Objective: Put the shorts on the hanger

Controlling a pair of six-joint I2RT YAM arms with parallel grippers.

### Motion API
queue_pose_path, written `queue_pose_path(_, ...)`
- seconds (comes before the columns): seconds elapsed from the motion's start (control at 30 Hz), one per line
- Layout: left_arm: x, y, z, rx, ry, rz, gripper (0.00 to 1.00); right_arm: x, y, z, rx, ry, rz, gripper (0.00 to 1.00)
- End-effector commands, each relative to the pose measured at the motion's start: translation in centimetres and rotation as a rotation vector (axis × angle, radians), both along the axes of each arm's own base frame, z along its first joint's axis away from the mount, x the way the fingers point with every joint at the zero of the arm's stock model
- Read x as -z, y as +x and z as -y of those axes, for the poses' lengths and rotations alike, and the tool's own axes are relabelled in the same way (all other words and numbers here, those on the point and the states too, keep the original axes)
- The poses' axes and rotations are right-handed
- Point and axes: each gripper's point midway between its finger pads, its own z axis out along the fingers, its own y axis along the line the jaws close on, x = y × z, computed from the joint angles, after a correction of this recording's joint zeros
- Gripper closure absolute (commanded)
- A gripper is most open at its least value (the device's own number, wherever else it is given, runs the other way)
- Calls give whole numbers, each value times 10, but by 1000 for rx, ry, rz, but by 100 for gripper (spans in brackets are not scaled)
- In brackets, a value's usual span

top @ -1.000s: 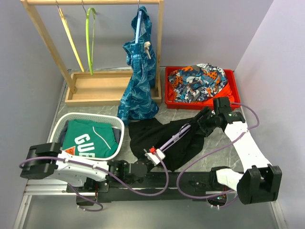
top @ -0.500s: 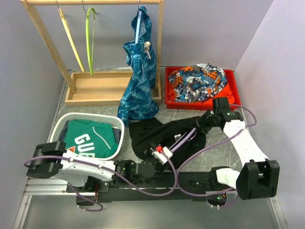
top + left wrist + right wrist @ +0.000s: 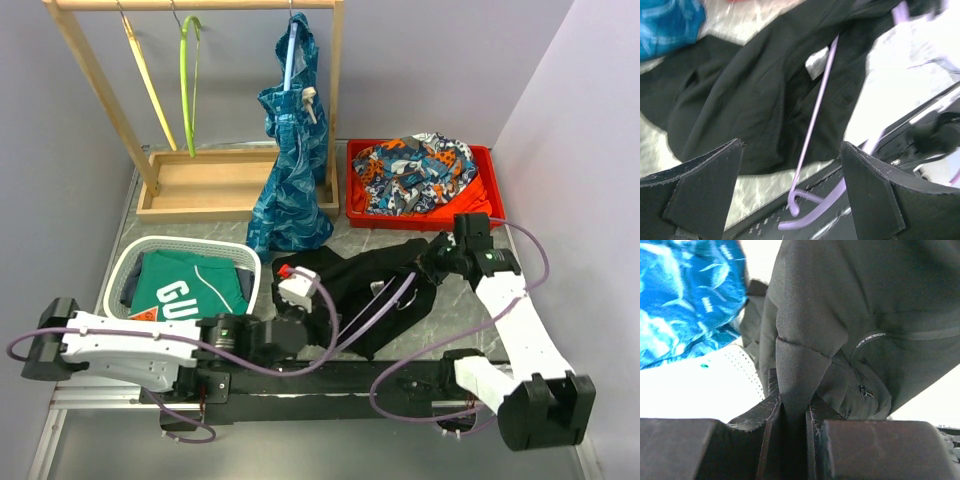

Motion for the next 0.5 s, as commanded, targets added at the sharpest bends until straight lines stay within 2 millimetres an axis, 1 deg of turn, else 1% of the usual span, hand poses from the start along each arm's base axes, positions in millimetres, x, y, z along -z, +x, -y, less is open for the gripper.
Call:
queue_pose_path(0.0,28,-9,0,-33,173,-143,16,-30,6,1,-11,2,148,100)
queue_pose_path(0.03,34,-8,-1,-44,220,-146,15,-32,6,0,-13,4,152,100)
queue_pose_path(0.07,51,-8,-3,-58,312,-148,15,-33,5,0,-14,8,157,100)
queue_pose_path(0.1,50,-8,3,-58,324,-152,14,-34,4,-1,-17,12,166,100)
queue_pose_path(0.13,54,-8,5,-55,344,-153,14,-35,3,-2,-20,14,168,100)
queue_pose_path(0.17,64,-9,10,-45,376,-156,14,-36,2,-1,-18,14,175,100)
queue_pose_path(0.2,64,-8,14,-43,377,-158,14,-36,2,-1,-18,14,177,100)
queue_pose_path(0.23,70,-7,17,-47,392,-163,14,-36,1,-1,-15,13,180,100)
queue_pose_path(0.3,75,6,14,-90,391,-184,15,-39,-1,-1,-19,10,191,100)
queue_pose_path(0.33,78,10,14,-101,389,-191,16,-40,-1,0,-22,6,195,100)
queue_pose_path(0.37,80,19,11,-115,391,-197,19,-42,-2,0,-24,5,203,100)
queue_pose_path(0.47,86,29,14,-109,378,-205,25,-45,-5,1,-21,0,219,100)
